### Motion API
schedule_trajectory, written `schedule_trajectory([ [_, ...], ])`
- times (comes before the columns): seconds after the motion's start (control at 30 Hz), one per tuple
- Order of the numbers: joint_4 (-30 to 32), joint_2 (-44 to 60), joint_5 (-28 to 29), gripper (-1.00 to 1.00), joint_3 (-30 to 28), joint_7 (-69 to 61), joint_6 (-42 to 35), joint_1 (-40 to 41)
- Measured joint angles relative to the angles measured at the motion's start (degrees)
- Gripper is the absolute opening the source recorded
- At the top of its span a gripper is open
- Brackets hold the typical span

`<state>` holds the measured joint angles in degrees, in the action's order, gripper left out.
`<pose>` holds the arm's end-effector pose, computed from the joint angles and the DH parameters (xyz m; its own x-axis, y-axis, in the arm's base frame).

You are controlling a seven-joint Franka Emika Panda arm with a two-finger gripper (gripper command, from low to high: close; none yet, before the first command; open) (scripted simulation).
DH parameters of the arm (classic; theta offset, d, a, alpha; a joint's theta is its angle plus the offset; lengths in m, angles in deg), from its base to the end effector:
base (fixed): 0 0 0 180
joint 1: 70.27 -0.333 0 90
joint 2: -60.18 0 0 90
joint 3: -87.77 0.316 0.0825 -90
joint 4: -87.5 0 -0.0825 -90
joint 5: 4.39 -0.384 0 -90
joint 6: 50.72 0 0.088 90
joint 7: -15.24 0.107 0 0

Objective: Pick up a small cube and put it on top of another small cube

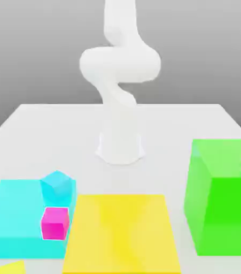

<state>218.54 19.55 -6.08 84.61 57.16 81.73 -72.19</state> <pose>0.3786 -0.0152 0.6853 0.5470 -0.7039 0.4531 -0.5026 -0.7090 -0.4947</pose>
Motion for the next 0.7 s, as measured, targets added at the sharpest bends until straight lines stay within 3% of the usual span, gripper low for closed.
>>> schedule_trajectory([
  [0.4, -3.6, 25.2, -11.3, 0.0, -13.3, -21.2, 3.2, -6.2],
  [0.7, -6.3, 43.8, -19.3, 0.0, -16.7, -36.6, 5.6, -4.1],
])
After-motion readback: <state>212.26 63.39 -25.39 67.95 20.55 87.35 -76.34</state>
